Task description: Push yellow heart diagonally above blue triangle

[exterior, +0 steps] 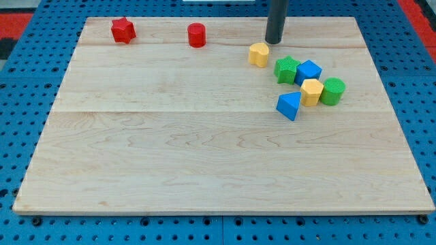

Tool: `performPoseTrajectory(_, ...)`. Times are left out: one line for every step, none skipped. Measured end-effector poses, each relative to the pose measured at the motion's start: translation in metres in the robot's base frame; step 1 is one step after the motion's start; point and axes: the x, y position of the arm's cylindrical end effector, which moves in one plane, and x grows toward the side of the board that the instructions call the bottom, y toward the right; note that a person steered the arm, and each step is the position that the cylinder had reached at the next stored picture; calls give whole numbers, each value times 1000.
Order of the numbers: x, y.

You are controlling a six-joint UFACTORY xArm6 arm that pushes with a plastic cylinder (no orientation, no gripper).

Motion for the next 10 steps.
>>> performPoseTrajectory(19, -14)
performPoseTrajectory(36, -14)
performPoseTrajectory(47, 1)
performPoseTrajectory(21, -9)
performPoseTrajectory(24, -36)
performPoseTrajectory(62, -35)
performPoseTrajectory(98, -24)
performPoseTrajectory(90, -30)
performPoseTrajectory(43, -57)
performPoseTrajectory(-14, -41)
